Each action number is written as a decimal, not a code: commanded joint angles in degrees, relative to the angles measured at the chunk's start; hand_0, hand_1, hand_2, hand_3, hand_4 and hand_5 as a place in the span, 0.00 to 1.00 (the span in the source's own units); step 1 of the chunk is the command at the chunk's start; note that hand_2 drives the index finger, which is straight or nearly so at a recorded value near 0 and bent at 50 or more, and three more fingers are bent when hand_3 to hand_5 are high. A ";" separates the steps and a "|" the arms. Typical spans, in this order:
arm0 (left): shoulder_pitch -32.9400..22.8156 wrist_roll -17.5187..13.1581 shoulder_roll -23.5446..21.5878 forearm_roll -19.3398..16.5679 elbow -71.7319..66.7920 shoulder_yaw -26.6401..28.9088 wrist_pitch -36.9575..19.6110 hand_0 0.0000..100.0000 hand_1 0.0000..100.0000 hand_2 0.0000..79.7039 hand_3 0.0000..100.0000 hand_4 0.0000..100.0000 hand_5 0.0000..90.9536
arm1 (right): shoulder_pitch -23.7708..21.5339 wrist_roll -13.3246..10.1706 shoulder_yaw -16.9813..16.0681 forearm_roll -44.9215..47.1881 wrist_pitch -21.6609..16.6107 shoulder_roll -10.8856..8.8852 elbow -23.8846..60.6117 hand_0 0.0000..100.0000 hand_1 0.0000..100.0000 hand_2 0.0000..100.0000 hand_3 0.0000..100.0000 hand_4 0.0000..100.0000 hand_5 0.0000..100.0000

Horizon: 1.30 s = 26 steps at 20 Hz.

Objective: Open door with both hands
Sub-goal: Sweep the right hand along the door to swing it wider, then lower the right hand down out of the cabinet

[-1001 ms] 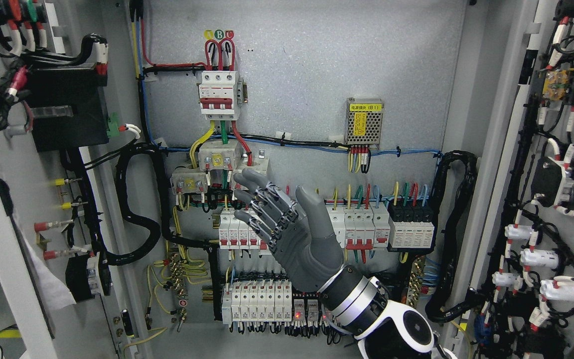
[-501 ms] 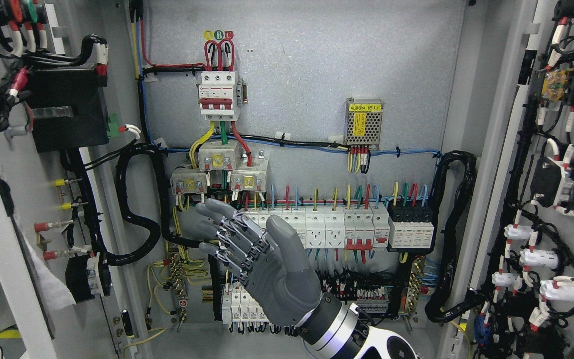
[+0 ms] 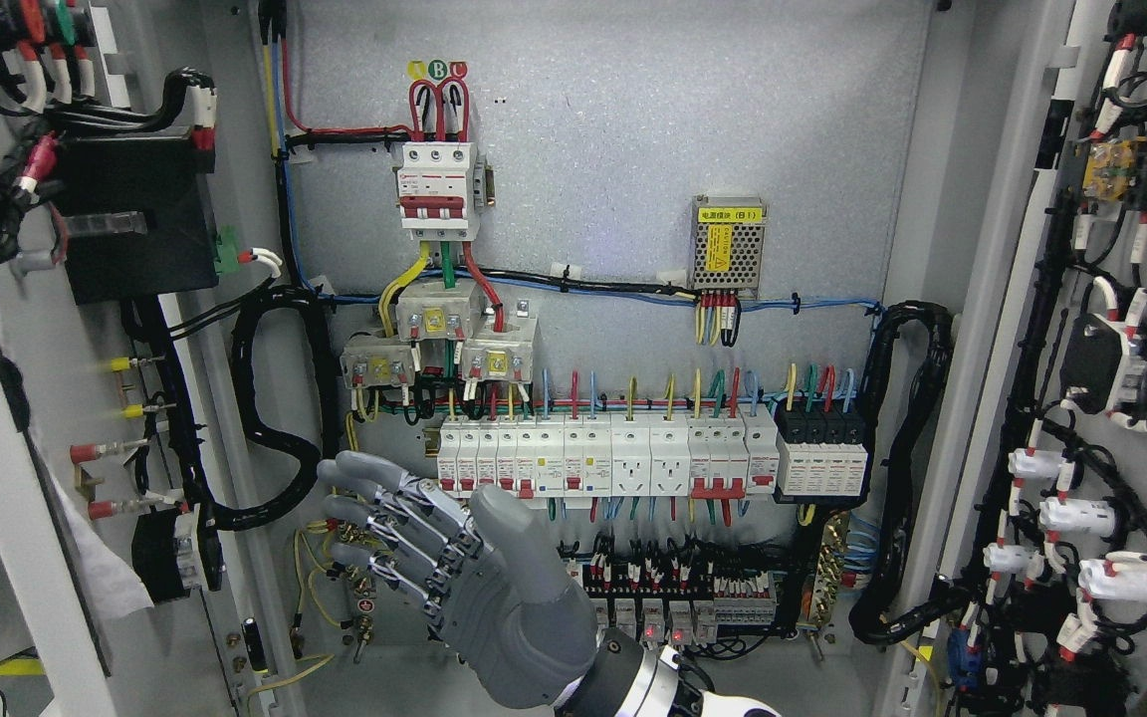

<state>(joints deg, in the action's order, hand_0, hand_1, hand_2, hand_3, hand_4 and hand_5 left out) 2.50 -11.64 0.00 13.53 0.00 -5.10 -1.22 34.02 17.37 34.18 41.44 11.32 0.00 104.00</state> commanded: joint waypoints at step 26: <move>0.23 0.04 -1.41 0.00 0.17 0.00 -0.01 0.30 0.00 0.03 0.03 0.04 0.00 | 4.48 -0.23 14.77 0.05 0.02 0.00 -3.02 0.22 0.00 0.00 0.00 0.00 0.00</move>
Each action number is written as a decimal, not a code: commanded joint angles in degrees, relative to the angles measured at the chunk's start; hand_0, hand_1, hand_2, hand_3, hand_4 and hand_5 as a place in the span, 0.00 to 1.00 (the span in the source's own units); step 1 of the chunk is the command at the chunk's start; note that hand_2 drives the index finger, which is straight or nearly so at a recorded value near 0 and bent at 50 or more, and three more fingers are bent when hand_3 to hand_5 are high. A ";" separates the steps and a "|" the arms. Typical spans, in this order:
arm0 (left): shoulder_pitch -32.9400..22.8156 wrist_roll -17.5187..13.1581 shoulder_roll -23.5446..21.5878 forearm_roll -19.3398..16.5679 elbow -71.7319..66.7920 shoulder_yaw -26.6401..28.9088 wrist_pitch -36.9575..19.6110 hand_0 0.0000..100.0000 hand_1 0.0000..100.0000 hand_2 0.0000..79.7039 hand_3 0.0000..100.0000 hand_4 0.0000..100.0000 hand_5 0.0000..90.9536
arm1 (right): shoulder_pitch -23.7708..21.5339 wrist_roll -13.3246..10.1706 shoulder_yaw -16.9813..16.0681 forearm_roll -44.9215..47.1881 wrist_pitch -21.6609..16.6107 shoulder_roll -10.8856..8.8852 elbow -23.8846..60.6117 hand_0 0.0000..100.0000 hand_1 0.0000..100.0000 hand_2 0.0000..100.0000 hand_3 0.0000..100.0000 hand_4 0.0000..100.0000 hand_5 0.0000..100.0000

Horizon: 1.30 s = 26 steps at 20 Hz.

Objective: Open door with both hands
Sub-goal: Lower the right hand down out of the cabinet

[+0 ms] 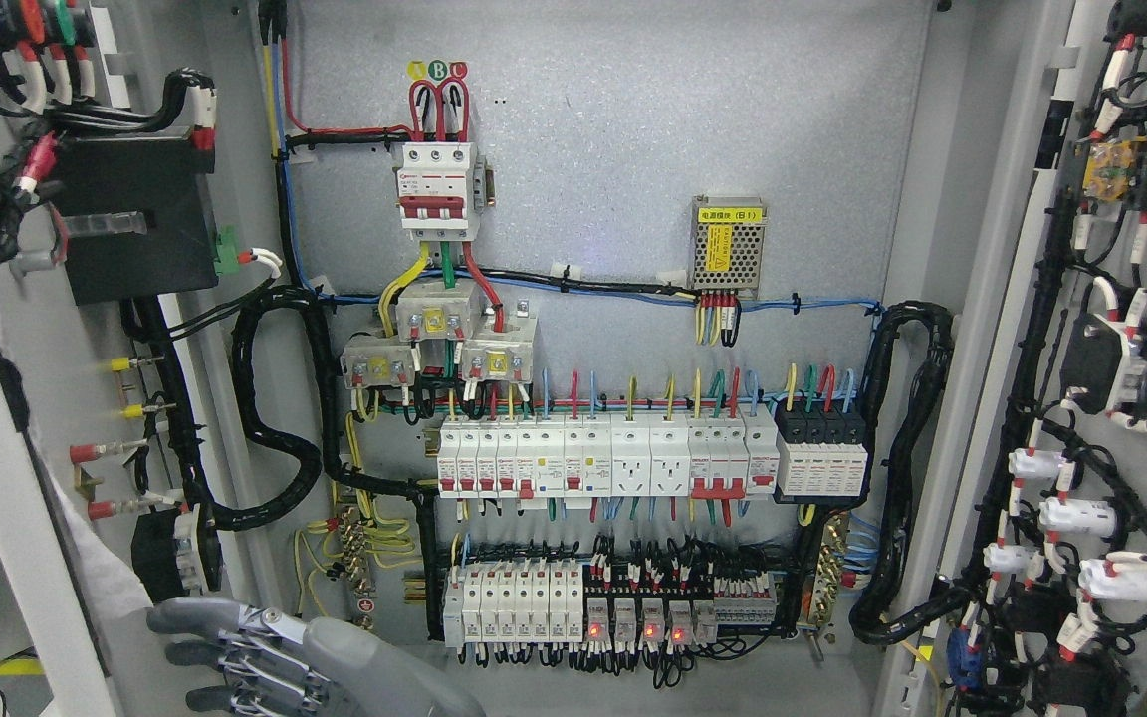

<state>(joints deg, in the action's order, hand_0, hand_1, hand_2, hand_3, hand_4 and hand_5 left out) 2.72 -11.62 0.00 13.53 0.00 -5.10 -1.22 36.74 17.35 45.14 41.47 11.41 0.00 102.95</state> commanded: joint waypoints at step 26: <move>0.44 0.02 -1.23 0.00 0.35 0.00 -0.01 0.29 0.00 0.03 0.03 0.04 0.00 | 9.22 -0.56 6.98 5.80 -0.51 0.00 -7.14 0.22 0.00 0.00 0.00 0.00 0.00</move>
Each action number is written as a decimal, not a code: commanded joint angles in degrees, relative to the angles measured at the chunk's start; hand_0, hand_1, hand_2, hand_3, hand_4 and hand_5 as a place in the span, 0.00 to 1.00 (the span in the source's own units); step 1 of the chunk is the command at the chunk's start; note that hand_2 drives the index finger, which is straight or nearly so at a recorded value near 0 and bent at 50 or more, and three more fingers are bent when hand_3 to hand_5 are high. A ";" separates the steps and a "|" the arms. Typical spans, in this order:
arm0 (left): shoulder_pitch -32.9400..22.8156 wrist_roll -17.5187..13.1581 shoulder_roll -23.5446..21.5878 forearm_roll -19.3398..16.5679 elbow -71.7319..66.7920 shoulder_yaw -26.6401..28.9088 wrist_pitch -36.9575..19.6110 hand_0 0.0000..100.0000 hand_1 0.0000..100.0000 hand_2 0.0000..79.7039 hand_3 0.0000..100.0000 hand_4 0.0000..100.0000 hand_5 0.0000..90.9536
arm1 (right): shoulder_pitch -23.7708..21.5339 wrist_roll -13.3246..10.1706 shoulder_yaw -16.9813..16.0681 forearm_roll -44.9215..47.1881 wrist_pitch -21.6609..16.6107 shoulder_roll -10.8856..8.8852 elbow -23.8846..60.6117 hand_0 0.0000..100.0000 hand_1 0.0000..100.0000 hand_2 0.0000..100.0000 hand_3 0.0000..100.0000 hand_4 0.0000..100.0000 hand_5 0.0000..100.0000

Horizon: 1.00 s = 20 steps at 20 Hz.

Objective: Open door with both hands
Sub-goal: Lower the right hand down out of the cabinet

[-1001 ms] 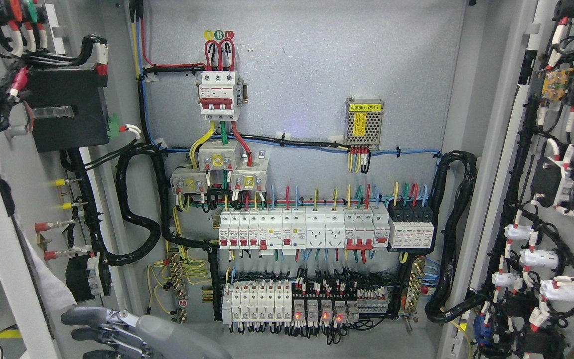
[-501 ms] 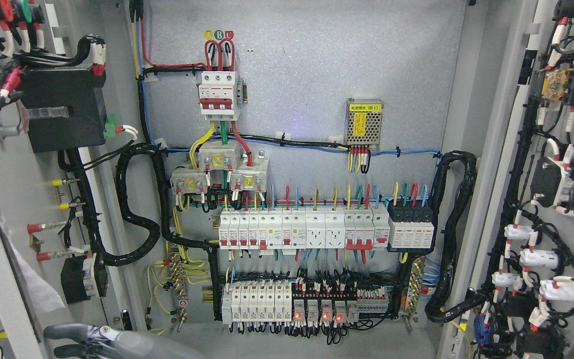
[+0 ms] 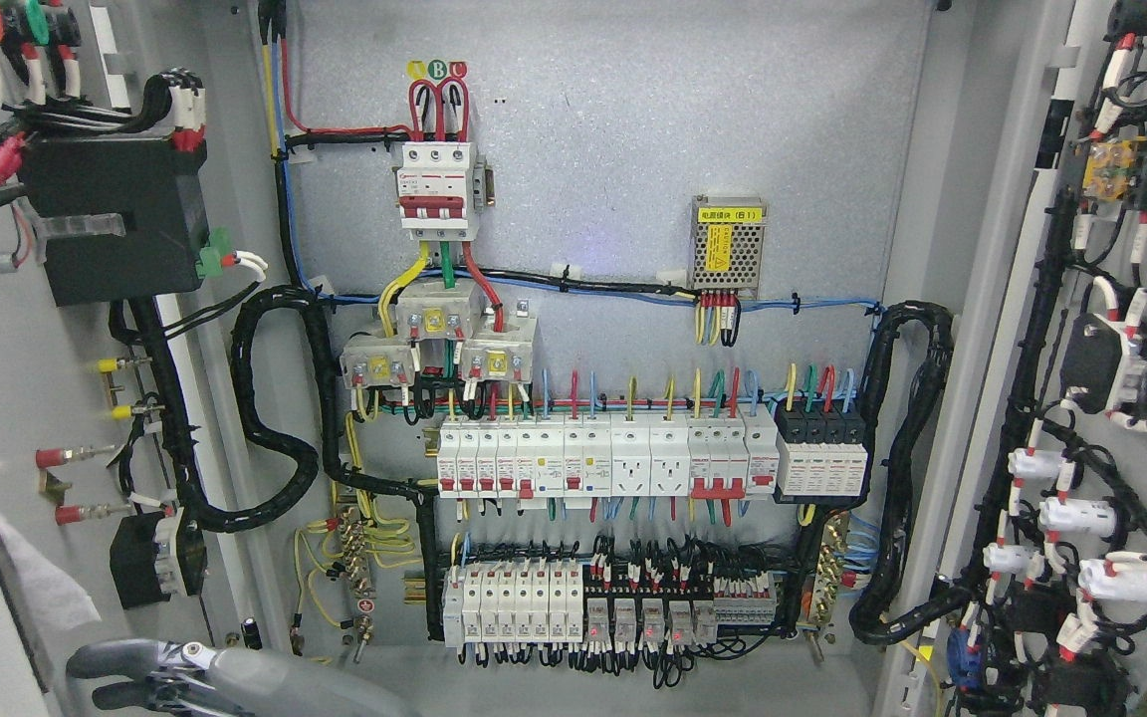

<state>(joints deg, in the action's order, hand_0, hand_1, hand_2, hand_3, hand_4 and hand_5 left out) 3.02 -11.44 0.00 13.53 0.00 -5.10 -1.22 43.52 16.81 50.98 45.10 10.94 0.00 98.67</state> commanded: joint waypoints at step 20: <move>0.14 -0.25 -1.14 0.00 0.35 0.00 -0.01 0.30 0.00 0.04 0.03 0.04 0.00 | 5.87 -0.02 6.67 3.06 -0.13 0.00 -5.33 0.22 0.00 0.00 0.00 0.00 0.00</move>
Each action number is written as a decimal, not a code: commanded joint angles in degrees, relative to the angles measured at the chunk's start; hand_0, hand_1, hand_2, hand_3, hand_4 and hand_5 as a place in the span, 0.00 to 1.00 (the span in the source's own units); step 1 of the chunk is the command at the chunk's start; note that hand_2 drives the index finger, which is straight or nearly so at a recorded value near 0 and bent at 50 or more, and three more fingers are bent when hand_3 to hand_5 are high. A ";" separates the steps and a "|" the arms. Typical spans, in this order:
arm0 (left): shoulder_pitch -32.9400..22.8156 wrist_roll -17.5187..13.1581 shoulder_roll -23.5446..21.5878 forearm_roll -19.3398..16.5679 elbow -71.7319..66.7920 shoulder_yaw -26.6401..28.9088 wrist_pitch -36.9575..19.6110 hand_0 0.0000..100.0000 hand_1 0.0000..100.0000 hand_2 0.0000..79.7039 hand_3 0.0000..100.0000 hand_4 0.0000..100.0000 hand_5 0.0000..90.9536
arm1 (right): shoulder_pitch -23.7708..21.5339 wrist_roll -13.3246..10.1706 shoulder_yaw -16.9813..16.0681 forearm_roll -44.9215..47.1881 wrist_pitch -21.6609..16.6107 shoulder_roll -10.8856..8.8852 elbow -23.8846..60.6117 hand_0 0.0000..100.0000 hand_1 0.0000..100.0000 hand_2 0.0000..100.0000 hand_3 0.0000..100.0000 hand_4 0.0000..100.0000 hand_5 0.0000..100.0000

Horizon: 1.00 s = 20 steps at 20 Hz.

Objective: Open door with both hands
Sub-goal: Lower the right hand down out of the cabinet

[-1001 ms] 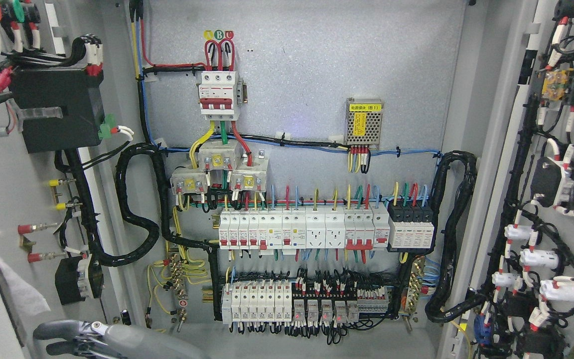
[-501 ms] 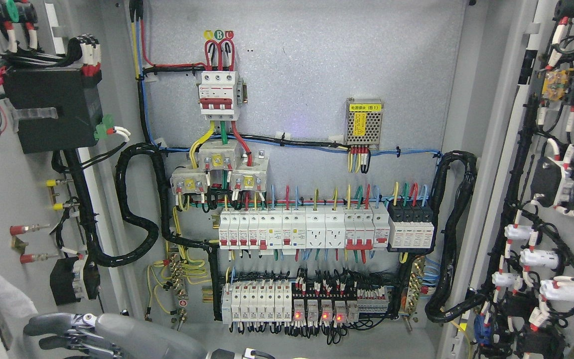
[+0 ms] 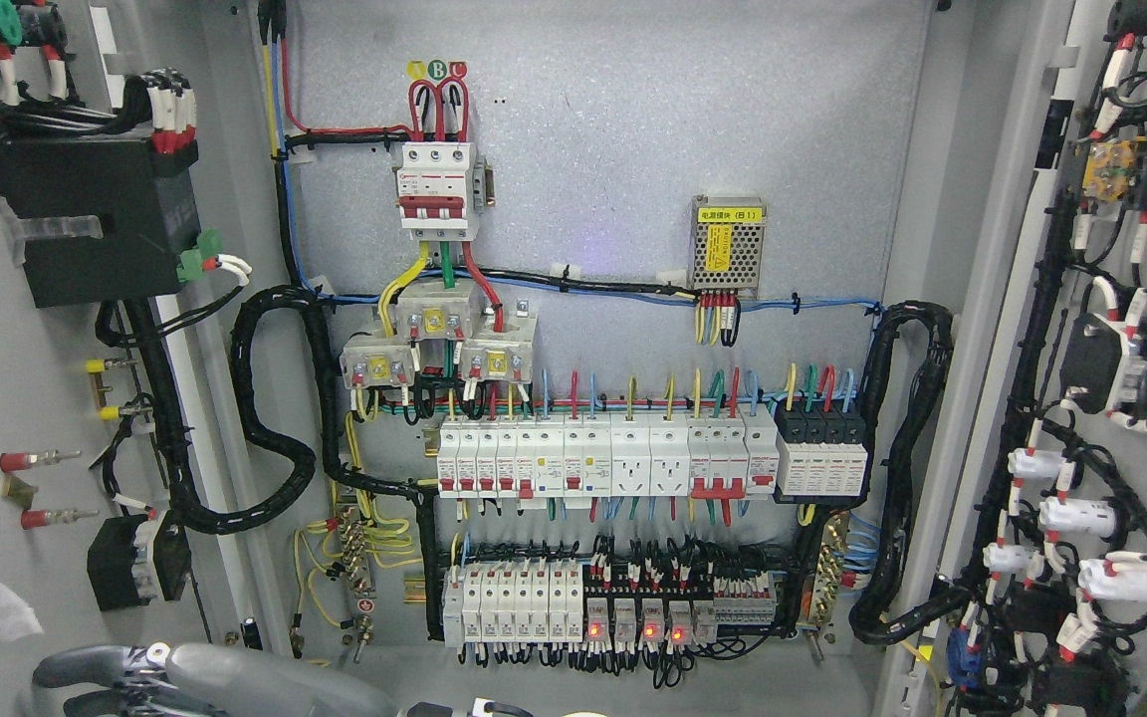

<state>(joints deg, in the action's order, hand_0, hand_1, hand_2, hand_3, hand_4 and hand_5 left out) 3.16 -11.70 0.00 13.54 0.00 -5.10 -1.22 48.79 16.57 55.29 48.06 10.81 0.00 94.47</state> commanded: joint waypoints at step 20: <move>0.00 0.01 -1.23 0.00 0.26 0.01 -0.01 0.29 0.00 0.03 0.03 0.04 0.00 | 5.71 0.04 5.00 4.15 0.01 0.00 -2.89 0.22 0.00 0.00 0.00 0.00 0.00</move>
<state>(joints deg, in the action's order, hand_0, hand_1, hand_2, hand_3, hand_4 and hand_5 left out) 3.17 -11.72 0.00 13.53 0.00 -5.09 -1.22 53.66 16.77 58.54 51.09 10.81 0.00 92.82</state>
